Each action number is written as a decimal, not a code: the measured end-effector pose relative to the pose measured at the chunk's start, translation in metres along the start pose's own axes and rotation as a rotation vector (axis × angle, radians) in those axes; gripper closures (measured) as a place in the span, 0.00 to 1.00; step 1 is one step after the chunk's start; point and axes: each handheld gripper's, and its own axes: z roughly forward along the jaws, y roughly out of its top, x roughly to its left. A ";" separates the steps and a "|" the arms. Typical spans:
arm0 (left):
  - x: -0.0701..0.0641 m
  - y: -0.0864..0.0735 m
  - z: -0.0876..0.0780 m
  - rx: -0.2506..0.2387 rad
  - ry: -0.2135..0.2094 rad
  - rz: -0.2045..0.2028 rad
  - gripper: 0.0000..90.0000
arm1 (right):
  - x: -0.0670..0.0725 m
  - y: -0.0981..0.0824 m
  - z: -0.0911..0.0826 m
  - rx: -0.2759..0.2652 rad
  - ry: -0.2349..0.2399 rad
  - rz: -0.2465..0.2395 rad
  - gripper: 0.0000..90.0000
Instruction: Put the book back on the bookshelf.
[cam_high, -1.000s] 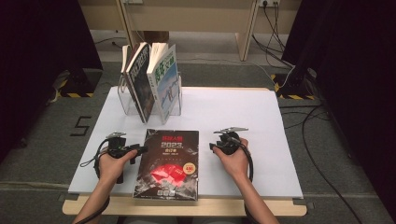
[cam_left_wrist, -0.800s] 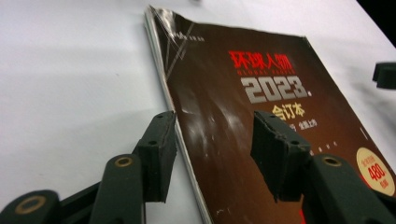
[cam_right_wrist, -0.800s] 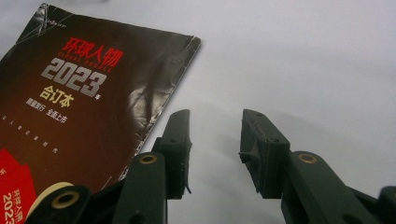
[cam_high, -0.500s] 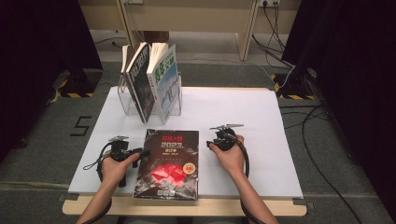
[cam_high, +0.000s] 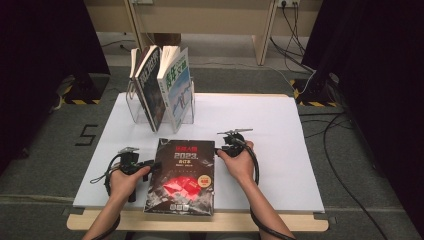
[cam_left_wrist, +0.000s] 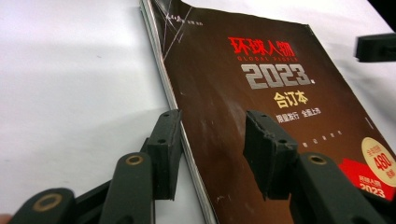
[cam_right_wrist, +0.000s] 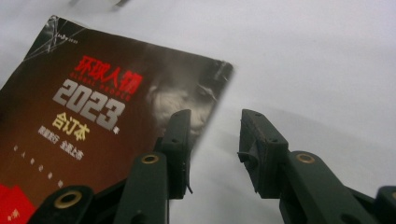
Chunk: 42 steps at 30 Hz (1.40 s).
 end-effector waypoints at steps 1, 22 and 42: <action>-0.001 0.000 0.000 0.003 -0.002 0.005 0.62 | 0.000 0.002 0.002 0.003 0.000 0.002 0.72; -0.021 -0.012 -0.002 0.045 -0.018 0.054 0.61 | -0.020 0.026 0.029 0.023 -0.017 0.120 0.68; -0.024 -0.013 -0.002 0.038 -0.003 0.058 0.59 | -0.021 0.029 0.034 0.021 0.018 0.156 0.67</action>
